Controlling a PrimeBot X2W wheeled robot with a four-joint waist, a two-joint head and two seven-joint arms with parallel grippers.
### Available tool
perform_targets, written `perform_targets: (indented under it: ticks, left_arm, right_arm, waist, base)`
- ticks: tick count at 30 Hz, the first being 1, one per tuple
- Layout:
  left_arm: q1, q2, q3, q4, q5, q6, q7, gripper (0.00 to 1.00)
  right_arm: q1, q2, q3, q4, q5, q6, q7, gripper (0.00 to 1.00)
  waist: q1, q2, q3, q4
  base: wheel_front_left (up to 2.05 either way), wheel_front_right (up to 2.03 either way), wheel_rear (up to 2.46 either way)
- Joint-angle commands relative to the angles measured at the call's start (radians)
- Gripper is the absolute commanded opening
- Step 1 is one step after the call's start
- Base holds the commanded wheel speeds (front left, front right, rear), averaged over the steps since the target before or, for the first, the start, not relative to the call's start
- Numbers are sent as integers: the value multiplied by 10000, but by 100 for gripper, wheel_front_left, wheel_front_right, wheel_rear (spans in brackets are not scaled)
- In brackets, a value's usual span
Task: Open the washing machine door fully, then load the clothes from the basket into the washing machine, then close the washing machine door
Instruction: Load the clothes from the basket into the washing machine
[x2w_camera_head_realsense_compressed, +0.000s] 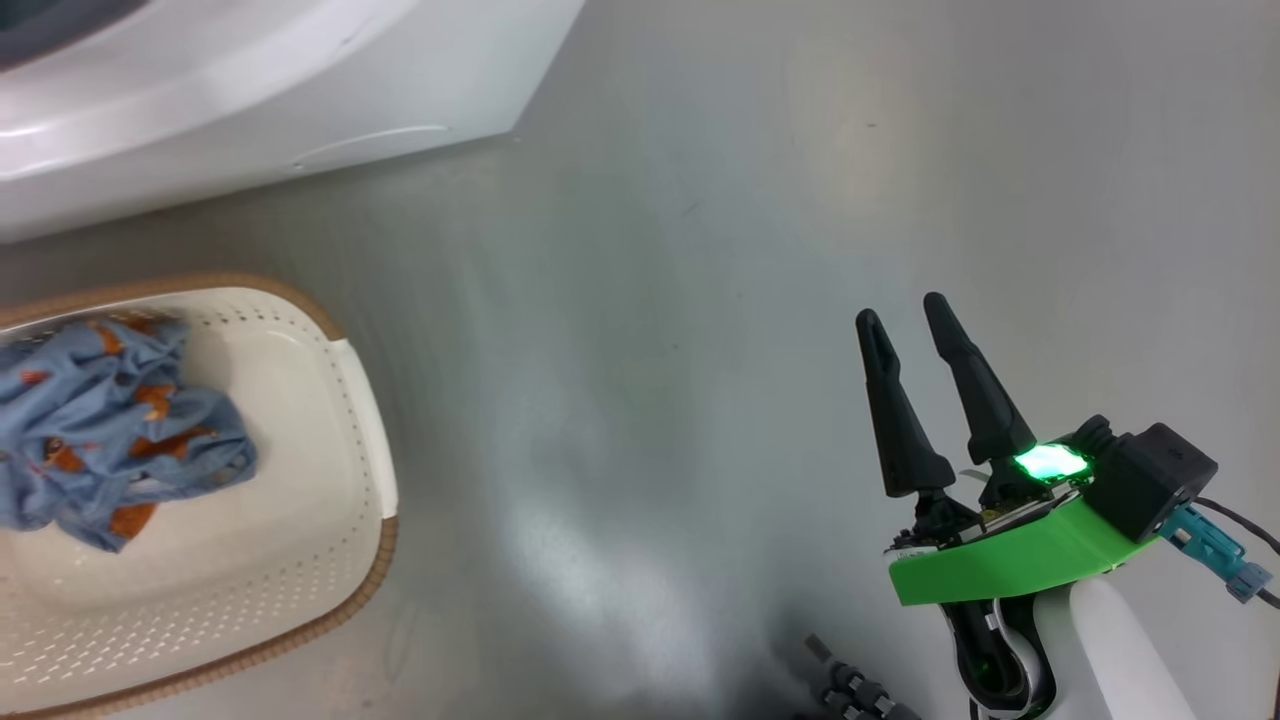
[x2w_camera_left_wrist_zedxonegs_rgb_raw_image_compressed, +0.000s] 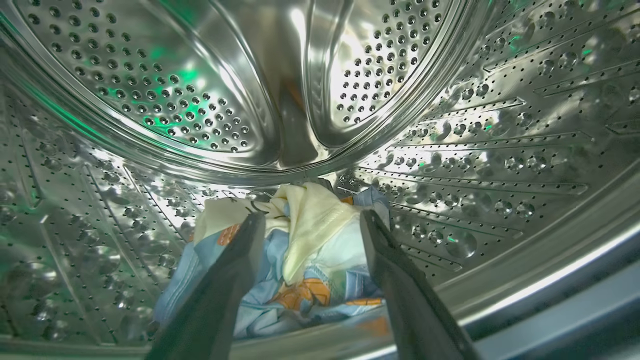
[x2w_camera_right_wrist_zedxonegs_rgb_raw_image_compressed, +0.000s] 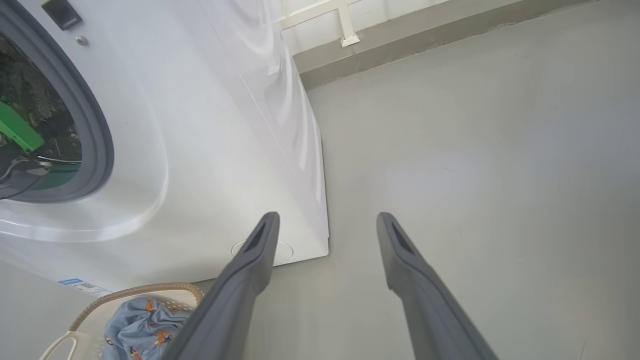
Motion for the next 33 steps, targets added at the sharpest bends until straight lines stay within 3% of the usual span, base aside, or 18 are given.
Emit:
perform_targets:
  ticks: [1, 15, 33]
  left_arm:
    - [241, 397, 17, -314, -192, -27, -187, 100]
    - [2040, 621, -317, -1922, -653, -29, -921, 100]
    - [5543, 737, 1022, -4572, -663, 431, -951, 100]
  right_arm:
    - [137, -62, 111, -155, -119, 27, -48, 100]
    - [32, -62, -48, 121, -365, 27, -48, 100]
    - [-5, -62, -150, 658, -600, 27, -48, 100]
  waist:
    - [0, 0, -149, 172]
    - [0, 0, -838, 676]
    - [0, 0, -2426, 1230]
  base:
    - [0, 0, 0]
    - [0, 0, 0]
    - [0, 0, 0]
